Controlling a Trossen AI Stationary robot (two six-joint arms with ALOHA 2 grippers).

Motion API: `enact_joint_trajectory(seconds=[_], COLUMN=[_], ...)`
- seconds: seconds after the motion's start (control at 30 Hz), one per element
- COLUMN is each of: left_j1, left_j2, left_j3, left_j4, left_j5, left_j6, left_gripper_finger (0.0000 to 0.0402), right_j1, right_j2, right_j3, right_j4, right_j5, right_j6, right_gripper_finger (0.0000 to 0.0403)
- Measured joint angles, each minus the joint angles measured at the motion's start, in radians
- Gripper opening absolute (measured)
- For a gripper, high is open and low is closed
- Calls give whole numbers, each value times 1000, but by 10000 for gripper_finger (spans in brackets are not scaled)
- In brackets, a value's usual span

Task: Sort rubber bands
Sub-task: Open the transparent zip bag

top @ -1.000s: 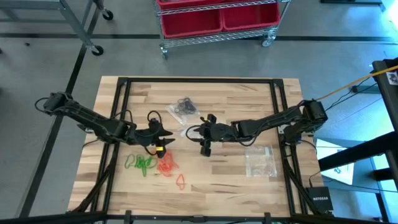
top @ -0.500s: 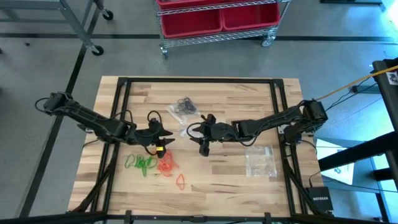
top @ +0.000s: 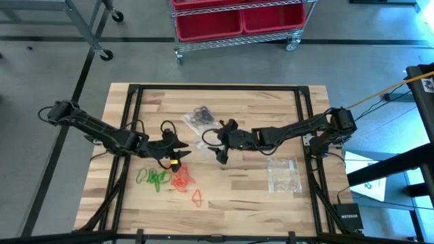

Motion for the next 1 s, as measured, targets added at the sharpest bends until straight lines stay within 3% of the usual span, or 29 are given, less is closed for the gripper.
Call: enact_joint_trajectory(seconds=[0.13, 0.27, 0.43, 0.77, 1.0], left_j1=[12, 32, 47, 80, 76], left_j2=[0, 0, 0, 7, 7], left_j3=[0, 0, 0, -1, -1], left_j4=[0, -1, -6, -11, -10], left_j5=[0, 16, 47, 50, 50], left_j6=[0, -1, -4, -20, -4], left_gripper_finger=[143, 143, 146, 222, 232], right_j1=[-3, -1, -6, -23, -21], right_j2=[2, 20, 57, 165, 275], right_j3=[0, 1, 0, 51, 126], right_j4=[1, -27, -51, -37, -80], right_j5=[49, -61, -102, -159, -106], right_j6=[12, -52, -186, -257, -270], right_gripper_finger=[346, 342, 342, 342, 335])
